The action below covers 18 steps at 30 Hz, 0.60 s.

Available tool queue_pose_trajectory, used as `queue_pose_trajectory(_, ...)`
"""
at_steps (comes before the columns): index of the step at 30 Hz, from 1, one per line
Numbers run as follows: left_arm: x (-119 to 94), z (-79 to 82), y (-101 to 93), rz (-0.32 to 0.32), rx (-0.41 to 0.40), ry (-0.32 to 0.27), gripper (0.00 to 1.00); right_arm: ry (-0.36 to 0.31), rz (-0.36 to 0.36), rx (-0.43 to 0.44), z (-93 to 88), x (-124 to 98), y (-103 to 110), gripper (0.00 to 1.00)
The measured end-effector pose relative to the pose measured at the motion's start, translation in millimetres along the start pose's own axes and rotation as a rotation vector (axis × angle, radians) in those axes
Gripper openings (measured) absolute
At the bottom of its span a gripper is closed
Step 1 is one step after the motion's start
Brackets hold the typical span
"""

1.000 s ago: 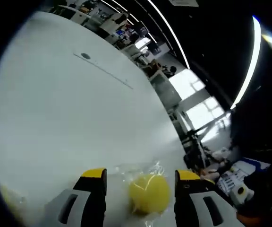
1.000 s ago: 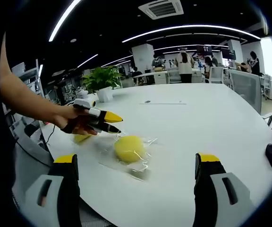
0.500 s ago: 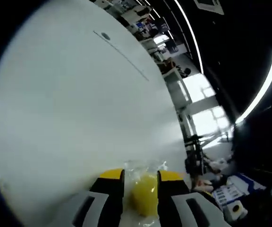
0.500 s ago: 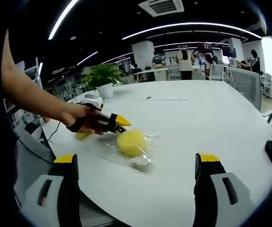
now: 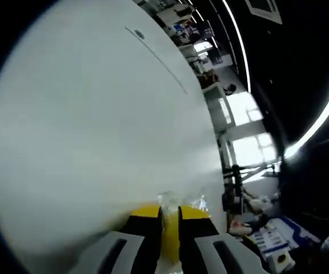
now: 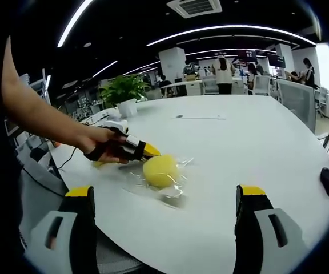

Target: Compare the silicone blocks by pressing each to a similar depth, holding the contact briefly, and releasing to observe deformation and rebound differences across the visible hardness samples.

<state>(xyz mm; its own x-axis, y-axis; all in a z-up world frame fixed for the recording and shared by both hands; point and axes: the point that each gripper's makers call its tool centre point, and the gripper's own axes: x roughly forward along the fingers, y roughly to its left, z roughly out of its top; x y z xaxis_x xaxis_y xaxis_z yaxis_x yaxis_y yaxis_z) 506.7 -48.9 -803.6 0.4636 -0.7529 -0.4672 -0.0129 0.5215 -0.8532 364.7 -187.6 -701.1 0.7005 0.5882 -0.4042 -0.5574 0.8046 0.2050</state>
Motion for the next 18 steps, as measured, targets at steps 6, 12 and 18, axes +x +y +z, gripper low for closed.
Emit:
queue_pose_trajectory(6, 0.4, 0.2, 3.3, 0.050, 0.122, 0.005, 0.02, 0.005, -0.014, 0.031, -6.0, -1.0, -1.7, 0.96)
queue_pose_trajectory(12, 1.0, -0.5, -3.4, 0.032, 0.181, 0.014, 0.00, -0.013, -0.011, 0.048, 0.8, 3.2, -1.2, 0.96)
queue_pose_trajectory(18, 0.4, -0.7, -5.3, 0.028, 0.053, 0.022, 0.00, -0.016, -0.004, 0.040, 4.7, 5.6, -1.2, 0.96)
